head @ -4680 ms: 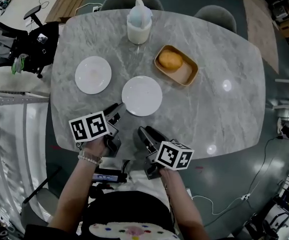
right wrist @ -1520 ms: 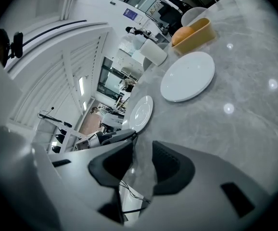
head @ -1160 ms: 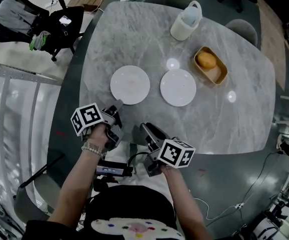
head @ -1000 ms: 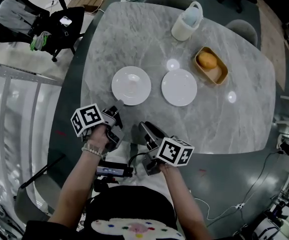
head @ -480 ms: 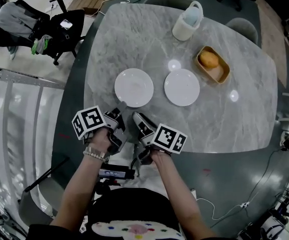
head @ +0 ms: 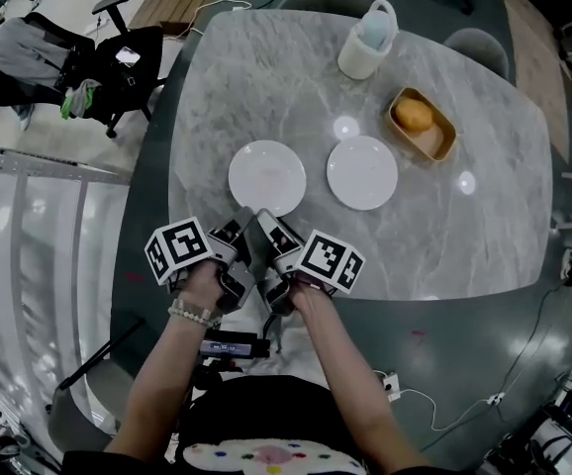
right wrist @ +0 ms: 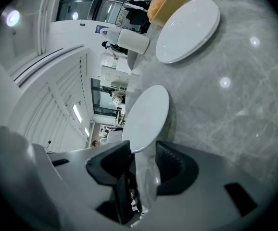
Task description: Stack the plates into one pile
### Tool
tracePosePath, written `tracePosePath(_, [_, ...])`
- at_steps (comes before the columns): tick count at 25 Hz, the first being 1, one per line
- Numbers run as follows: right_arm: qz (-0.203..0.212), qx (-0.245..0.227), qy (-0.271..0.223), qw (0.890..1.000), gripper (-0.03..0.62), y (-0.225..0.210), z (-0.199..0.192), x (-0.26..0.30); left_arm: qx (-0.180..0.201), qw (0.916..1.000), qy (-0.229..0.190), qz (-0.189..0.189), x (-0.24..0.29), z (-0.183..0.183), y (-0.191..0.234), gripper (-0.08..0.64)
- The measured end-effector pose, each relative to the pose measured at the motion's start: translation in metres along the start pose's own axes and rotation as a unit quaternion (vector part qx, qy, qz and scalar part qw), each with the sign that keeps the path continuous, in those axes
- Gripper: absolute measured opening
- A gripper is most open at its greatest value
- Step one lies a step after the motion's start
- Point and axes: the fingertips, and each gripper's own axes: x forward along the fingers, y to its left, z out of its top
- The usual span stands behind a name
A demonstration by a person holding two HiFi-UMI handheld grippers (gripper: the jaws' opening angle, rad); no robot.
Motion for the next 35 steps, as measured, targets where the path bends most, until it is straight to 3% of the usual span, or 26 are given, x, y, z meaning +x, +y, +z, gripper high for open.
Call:
tracePosePath(7, [-0.034, -0.007, -0.027, 0.999, 0.12, -0.008, 0.006, 0.0, 0.006, 1.0, 0.0, 0.003, 0.0, 0.0, 0.001, 0.023])
tracePosePath(12, [-0.025, -0.007, -0.037, 0.999, 0.112, -0.005, 0.009, -0.002, 0.01, 0.9999, 0.004, -0.004, 0.0, 0.0, -0.002, 0.025])
tracePosePath(25, [-0.029, -0.057, -0.055, 0.996, 0.098, 0.008, 0.02, -0.011, 0.032, 0.9991, 0.012, -0.025, 0.002, -0.001, -0.016, 0.031])
tracePosePath(35, [-0.035, -0.068, -0.098, 0.992, 0.097, 0.008, 0.06, -0.043, 0.058, 0.9963, 0.042, -0.046, 0.033, -0.023, -0.051, 0.032])
